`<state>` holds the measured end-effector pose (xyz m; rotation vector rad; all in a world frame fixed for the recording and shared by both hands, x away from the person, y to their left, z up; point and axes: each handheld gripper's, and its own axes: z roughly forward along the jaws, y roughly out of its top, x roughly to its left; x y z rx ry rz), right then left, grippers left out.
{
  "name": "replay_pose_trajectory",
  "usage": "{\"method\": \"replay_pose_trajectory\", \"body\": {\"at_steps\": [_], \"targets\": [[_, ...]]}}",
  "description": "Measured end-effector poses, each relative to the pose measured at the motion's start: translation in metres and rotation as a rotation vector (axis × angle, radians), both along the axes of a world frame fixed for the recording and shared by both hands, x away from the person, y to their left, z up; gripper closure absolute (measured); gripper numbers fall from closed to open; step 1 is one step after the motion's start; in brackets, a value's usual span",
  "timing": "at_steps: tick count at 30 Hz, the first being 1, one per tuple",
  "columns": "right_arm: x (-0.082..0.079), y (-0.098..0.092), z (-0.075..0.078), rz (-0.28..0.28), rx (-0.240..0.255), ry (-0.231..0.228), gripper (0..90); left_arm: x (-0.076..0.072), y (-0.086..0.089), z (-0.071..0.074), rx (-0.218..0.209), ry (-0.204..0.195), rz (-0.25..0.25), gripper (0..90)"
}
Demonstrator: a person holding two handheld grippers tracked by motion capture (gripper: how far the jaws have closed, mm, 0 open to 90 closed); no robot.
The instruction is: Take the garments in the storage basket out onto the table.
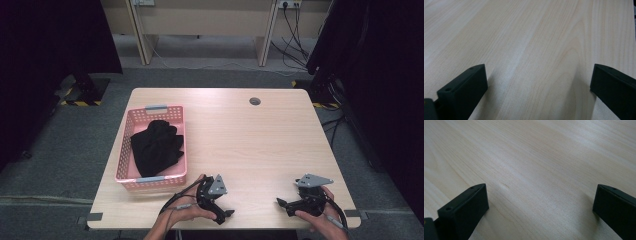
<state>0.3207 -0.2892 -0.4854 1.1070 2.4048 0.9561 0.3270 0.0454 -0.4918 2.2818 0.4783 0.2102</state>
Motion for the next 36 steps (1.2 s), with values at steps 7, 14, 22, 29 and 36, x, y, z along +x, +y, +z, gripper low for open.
{"method": "replay_pose_trajectory", "body": {"at_steps": [7,14,22,29,36], "targets": [[0.000,0.000,0.000,0.000,0.000,0.000,0.3,0.000,0.000,0.000,-0.002,0.002,0.006,0.2],[0.000,0.000,0.000,0.000,0.000,0.000,0.3,0.000,0.000,0.000,0.000,0.002,0.004,0.0],[0.000,0.000,0.000,0.001,0.000,0.000,0.2,0.000,0.000,0.001,-0.008,0.005,-0.007,2.1],[0.000,0.000,0.000,0.001,0.000,0.000,0.2,-0.002,0.003,0.014,-0.039,-0.014,0.005,3.3],[0.000,0.000,0.000,0.001,0.000,0.000,0.2,-0.005,0.007,0.025,-0.065,-0.030,0.008,3.2]]}}
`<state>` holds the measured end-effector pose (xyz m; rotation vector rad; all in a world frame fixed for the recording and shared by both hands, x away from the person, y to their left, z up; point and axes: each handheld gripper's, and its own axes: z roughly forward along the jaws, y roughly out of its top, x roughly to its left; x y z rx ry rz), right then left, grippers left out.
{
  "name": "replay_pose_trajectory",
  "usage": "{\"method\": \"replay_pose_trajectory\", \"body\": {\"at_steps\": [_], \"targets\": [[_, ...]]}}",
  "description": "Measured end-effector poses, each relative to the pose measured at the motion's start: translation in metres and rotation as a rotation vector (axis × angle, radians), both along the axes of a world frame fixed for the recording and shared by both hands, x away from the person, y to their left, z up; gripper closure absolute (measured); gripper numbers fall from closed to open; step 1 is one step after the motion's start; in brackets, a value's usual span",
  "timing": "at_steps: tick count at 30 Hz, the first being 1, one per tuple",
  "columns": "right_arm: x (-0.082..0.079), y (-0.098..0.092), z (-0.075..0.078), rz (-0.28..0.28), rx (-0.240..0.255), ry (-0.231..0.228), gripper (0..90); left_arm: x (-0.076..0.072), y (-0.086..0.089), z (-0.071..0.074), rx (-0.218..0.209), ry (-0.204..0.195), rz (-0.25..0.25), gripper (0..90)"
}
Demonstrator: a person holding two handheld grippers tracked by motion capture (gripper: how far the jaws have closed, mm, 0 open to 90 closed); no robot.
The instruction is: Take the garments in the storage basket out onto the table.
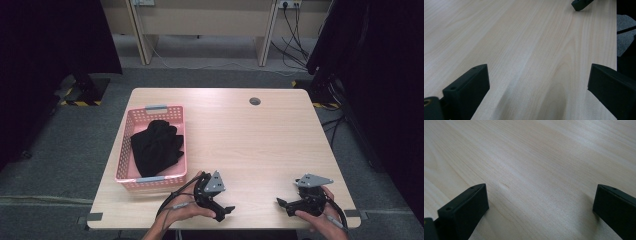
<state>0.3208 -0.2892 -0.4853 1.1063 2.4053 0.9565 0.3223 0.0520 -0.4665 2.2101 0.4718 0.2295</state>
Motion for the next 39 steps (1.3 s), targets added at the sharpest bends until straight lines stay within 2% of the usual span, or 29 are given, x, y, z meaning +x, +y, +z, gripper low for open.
{"method": "replay_pose_trajectory", "body": {"at_steps": [7,22,30,39], "targets": [[0.000,0.000,0.000,0.000,0.000,0.000,0.2,-0.003,0.001,0.006,-0.022,0.010,-0.001,3.1],[0.000,0.000,0.000,0.000,0.000,0.000,0.2,-0.007,0.005,0.019,-0.053,-0.005,0.001,3.0],[0.000,0.000,0.000,0.000,0.000,0.000,0.2,-0.009,0.009,0.029,-0.070,-0.019,0.019,3.1],[0.000,0.000,0.000,0.000,0.000,0.000,0.2,-0.010,0.020,0.041,-0.088,-0.036,0.061,3.2]]}}
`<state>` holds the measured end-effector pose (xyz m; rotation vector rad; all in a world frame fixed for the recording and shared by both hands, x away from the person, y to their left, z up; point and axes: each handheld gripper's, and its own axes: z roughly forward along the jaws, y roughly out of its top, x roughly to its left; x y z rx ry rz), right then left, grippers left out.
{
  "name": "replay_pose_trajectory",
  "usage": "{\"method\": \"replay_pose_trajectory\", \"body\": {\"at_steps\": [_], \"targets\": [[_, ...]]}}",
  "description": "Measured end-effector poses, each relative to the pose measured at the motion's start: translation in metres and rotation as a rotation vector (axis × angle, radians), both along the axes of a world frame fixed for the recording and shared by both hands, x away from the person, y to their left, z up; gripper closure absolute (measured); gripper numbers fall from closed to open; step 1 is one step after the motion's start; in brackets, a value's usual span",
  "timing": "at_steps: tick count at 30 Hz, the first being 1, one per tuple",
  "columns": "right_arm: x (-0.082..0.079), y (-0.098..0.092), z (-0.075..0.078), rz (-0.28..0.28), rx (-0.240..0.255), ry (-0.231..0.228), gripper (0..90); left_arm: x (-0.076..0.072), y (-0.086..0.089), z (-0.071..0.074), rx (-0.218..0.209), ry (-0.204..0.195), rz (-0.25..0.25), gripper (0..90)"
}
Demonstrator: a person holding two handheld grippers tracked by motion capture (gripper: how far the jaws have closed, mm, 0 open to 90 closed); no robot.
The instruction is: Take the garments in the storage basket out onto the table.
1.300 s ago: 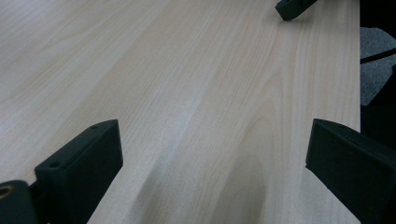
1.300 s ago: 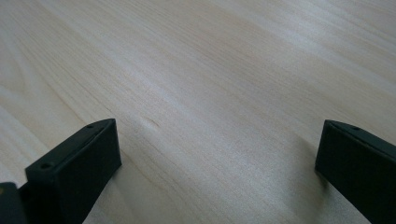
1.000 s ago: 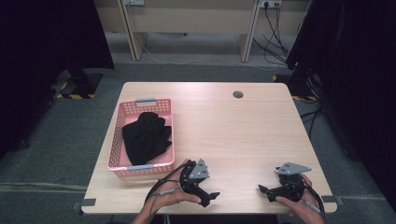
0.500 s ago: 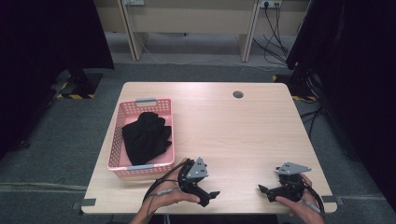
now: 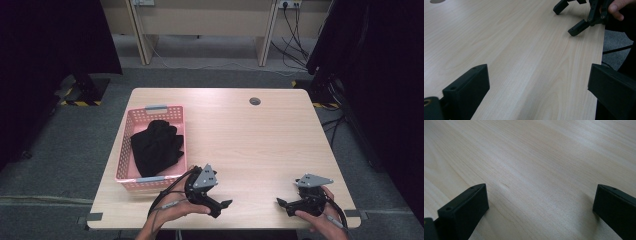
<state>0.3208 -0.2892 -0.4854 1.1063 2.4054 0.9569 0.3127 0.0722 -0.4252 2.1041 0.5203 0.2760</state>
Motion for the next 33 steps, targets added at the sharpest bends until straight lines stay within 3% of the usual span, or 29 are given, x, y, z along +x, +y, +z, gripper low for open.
{"method": "replay_pose_trajectory", "body": {"at_steps": [33], "targets": [[0.000,0.000,0.000,0.000,0.000,0.000,0.2,0.000,0.031,0.025,-0.063,-0.040,0.086,3.2]]}}
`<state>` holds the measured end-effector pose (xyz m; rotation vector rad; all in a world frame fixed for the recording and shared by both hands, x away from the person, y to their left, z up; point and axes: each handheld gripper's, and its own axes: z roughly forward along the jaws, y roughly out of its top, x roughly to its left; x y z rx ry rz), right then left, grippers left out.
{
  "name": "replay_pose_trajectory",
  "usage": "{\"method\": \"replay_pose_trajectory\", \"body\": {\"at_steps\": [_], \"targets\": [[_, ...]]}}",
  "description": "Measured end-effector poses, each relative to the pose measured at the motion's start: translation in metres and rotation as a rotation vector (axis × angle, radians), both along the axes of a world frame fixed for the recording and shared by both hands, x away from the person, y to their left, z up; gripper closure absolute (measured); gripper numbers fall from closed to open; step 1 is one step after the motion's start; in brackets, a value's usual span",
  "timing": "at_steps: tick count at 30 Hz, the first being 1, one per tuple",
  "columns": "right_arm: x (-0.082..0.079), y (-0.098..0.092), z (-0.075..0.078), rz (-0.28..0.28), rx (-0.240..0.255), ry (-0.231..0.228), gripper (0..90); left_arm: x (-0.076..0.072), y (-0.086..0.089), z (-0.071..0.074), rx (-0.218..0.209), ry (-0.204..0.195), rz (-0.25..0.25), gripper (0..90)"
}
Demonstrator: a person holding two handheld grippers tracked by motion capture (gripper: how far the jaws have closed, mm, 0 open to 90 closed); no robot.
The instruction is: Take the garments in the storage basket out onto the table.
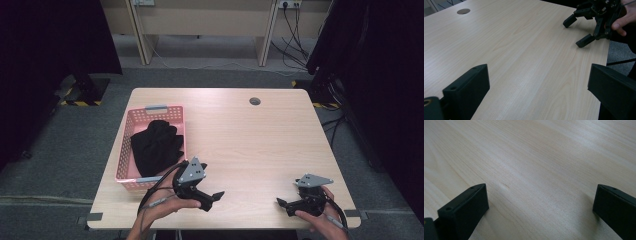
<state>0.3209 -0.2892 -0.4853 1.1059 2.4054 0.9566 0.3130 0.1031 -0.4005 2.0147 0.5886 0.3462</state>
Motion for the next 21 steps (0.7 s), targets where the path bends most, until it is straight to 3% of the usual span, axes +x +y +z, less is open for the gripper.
{"method": "replay_pose_trajectory", "body": {"at_steps": [21], "targets": [[0.000,0.000,0.000,0.001,0.000,0.000,0.2,0.001,0.023,0.013,-0.032,-0.029,0.070,3.2]]}}
